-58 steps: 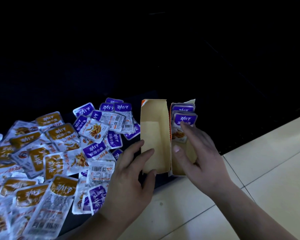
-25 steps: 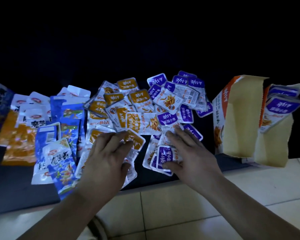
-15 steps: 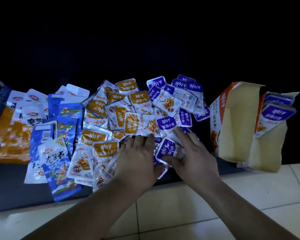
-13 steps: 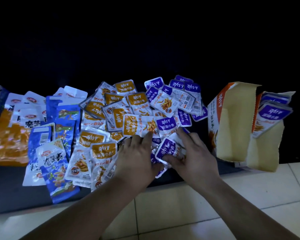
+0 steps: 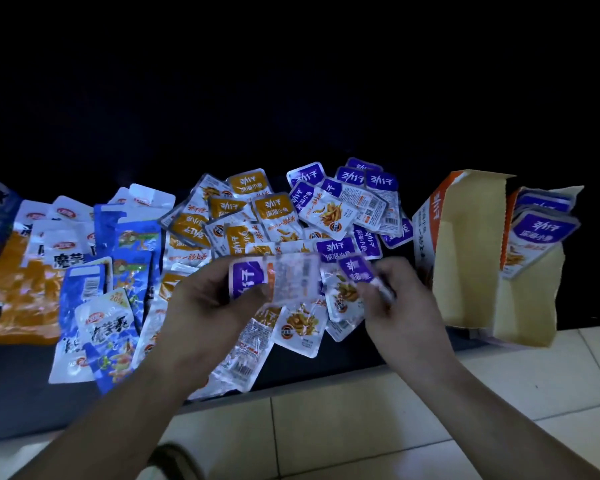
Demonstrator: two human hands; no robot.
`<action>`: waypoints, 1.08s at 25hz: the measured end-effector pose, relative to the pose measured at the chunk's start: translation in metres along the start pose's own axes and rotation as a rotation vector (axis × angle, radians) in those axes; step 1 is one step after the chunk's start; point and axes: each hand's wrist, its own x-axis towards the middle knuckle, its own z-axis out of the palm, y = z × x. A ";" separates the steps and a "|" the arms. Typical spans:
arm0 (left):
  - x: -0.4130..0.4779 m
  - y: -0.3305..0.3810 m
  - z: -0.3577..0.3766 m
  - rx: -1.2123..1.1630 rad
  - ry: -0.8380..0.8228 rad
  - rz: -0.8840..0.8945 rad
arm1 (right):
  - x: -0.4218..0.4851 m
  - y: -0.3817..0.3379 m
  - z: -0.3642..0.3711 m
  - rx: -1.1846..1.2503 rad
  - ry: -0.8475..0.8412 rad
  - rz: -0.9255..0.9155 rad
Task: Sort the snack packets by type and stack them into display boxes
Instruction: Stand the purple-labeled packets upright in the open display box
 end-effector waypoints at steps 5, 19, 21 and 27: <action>0.004 0.018 -0.002 0.096 -0.400 -0.118 | -0.002 -0.035 -0.016 0.326 -0.195 0.188; 0.046 -0.014 0.098 0.842 -0.164 0.215 | -0.040 -0.006 -0.034 0.206 -0.121 0.181; 0.048 -0.015 0.107 0.735 -0.168 0.193 | -0.039 -0.004 -0.035 0.182 -0.085 0.172; 0.029 -0.018 0.075 0.269 -0.117 0.128 | -0.038 -0.005 -0.034 0.259 -0.006 0.175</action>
